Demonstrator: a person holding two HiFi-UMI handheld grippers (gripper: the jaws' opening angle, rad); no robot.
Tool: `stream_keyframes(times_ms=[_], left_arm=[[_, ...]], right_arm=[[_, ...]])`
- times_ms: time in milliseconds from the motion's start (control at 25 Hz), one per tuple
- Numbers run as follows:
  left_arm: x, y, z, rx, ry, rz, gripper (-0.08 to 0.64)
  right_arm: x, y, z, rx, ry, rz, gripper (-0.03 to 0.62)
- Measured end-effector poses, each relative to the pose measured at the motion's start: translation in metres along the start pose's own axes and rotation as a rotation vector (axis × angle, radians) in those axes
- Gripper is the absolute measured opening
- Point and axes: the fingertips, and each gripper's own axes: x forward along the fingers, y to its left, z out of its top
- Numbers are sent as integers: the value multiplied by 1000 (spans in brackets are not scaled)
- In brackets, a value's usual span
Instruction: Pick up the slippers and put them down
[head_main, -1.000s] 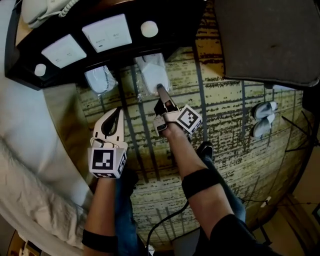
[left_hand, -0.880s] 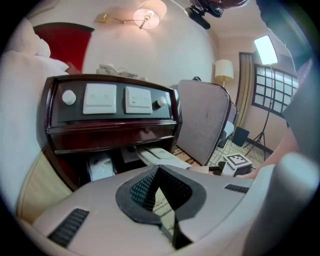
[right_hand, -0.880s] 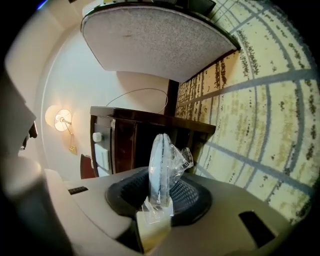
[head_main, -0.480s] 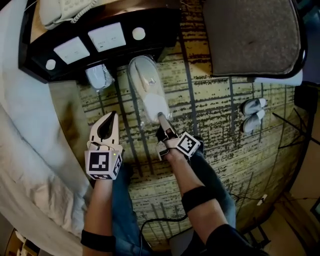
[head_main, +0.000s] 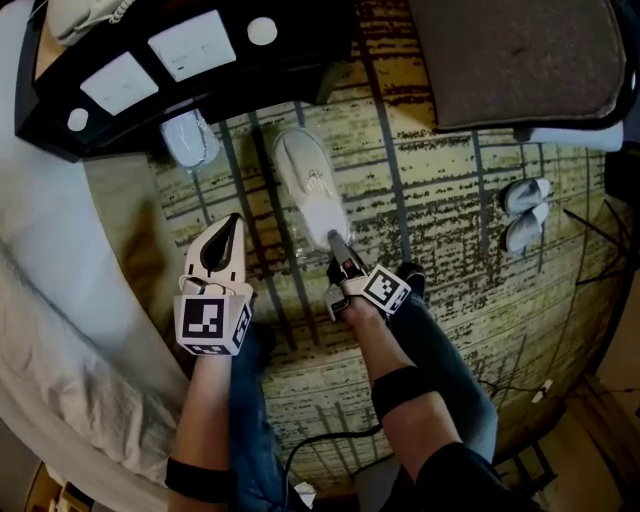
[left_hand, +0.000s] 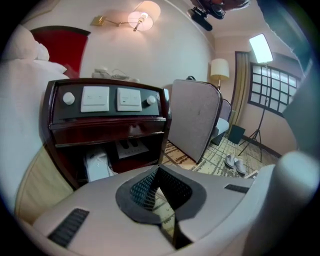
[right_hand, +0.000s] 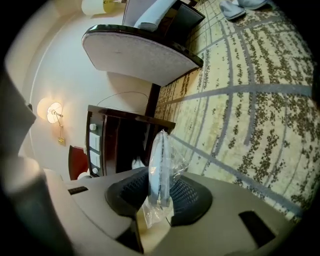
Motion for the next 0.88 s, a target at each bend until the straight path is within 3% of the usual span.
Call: stream_keyframes(times_ms=[240,440,560,880], left_arm=[[9,0,-23,30,26,-29,3],[11,-1,-32,37,30,-42,3],[12,-6,-31,30,36,-50,3],[5,-9,-6,33,15,-50,2]], right_arm=[[12,-48,0,-4,-7,-68,120],[7,-65,5,-49,30,-170,144],[2,-79,5,-57,54,-272,172],[-31,-114,-10,-102,191,-600,414]])
